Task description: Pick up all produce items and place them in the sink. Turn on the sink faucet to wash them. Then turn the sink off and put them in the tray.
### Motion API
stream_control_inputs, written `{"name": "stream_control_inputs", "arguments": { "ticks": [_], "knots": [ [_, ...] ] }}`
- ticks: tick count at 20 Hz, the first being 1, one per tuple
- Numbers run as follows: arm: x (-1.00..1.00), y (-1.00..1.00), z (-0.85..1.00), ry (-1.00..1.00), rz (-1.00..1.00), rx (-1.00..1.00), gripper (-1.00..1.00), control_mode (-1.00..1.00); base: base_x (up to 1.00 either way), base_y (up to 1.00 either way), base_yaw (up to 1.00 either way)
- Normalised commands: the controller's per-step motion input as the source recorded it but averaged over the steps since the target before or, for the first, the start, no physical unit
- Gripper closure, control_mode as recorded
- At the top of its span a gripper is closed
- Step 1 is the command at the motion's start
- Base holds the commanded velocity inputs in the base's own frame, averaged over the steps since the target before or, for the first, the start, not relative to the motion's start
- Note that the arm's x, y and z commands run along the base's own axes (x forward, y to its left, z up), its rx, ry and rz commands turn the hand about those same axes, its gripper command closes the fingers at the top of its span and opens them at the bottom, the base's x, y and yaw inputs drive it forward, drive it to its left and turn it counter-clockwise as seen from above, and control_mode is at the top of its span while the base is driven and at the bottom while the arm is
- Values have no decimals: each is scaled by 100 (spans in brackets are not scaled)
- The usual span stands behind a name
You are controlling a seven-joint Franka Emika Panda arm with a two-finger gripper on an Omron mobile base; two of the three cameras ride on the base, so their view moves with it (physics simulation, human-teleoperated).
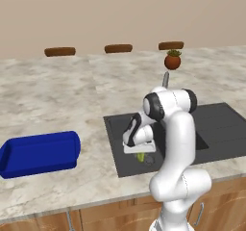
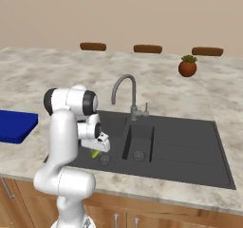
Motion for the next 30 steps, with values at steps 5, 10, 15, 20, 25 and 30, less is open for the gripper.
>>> {"name": "stream_control_inputs", "arguments": {
  "ticks": [5,10,15,20,25,30],
  "knots": [
    [4,7,-30,0,0,0,-100,-100,0,0,0],
    [-1,3,-8,-3,0,0,-100,-100,0,0,0],
    [-21,1,21,-11,0,0,-100,-100,0,0,0],
    [-21,8,47,-13,0,0,-100,-100,0,0,0],
    [-21,1,59,-12,0,0,-100,-100,0,0,0],
    [-20,0,67,-8,0,0,-100,-100,0,0,0]
  ]
}}
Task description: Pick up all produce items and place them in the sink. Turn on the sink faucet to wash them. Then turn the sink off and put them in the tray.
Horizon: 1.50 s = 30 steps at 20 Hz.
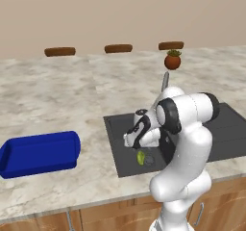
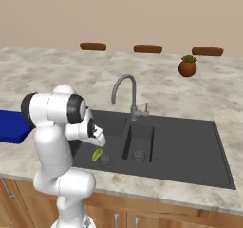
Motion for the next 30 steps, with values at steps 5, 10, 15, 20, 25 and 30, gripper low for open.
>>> {"name": "stream_control_inputs", "arguments": {
  "ticks": [5,10,15,20,25,30],
  "knots": [
    [-12,0,77,-3,0,0,-100,-100,0,0,0],
    [-12,0,64,-3,0,0,-100,-100,0,0,0],
    [-21,-5,50,-5,0,0,-100,-100,0,0,0],
    [-26,-14,41,-6,1,1,-100,-100,0,0,0],
    [-20,-26,41,-6,4,4,-100,-100,0,0,0],
    [-14,-31,36,-3,5,6,-100,-100,0,0,0]
  ]
}}
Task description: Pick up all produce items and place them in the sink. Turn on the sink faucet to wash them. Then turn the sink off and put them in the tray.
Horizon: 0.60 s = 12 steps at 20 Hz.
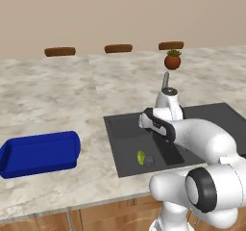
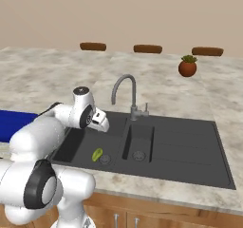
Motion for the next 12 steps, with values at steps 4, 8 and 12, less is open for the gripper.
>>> {"name": "stream_control_inputs", "arguments": {
  "ticks": [4,8,12],
  "knots": [
    [-9,-38,28,-3,7,7,-100,-100,0,0,0],
    [-3,-42,17,0,6,8,-100,-100,0,0,0],
    [0,-43,12,0,6,7,-100,-100,0,0,0]
  ]
}}
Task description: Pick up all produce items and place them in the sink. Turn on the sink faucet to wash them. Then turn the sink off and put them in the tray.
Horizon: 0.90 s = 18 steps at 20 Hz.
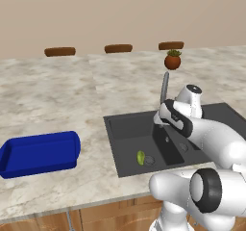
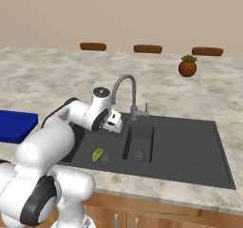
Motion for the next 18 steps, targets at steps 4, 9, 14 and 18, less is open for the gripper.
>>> {"name": "stream_control_inputs", "arguments": {
  "ticks": [4,9,14,18],
  "knots": [
    [0,-45,5,0,5,6,-100,-100,0,0,0],
    [0,-53,8,-6,4,9,-100,-100,0,0,0],
    [0,-42,0,-1,0,9,-100,-100,0,0,0],
    [4,-34,0,0,4,9,-100,-100,0,0,0]
  ]
}}
